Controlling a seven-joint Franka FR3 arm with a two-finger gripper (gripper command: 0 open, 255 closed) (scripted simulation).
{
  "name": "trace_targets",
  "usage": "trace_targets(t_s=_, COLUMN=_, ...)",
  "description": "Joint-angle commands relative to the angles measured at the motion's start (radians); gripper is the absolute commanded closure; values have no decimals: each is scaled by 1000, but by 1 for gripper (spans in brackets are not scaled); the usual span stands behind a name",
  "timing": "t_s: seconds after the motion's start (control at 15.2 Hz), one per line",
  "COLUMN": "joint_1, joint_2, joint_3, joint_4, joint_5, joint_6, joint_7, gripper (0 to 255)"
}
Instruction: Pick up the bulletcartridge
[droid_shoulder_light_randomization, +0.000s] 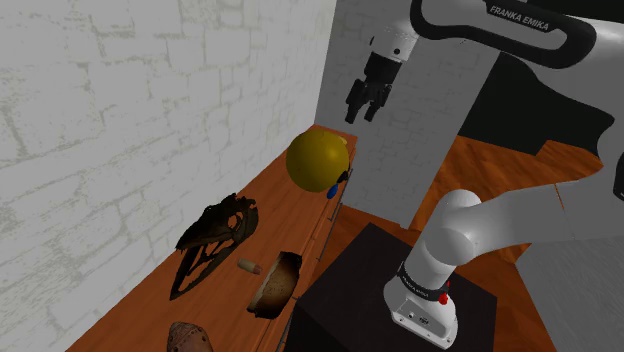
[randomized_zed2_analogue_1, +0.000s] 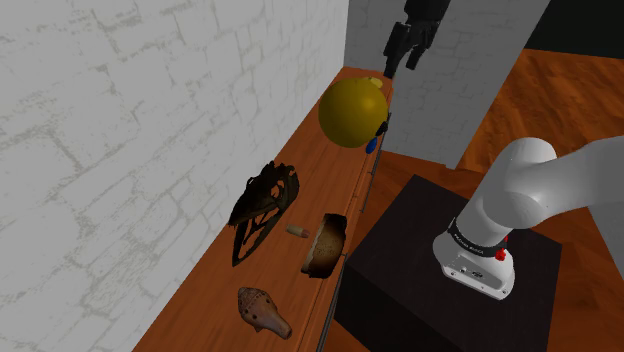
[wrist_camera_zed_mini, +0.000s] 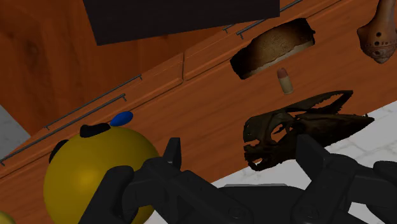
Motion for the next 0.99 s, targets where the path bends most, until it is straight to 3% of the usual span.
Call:
trace_targets(t_s=0.0, joint_1=0, joint_2=0, joint_3=0, joint_4=0, joint_5=0, joint_6=0, joint_7=0, gripper=0)
trace_targets(t_s=0.92, joint_1=91, joint_2=204, joint_3=109, joint_4=-261, joint_5=71, joint_6=432, joint_7=-25, gripper=0)
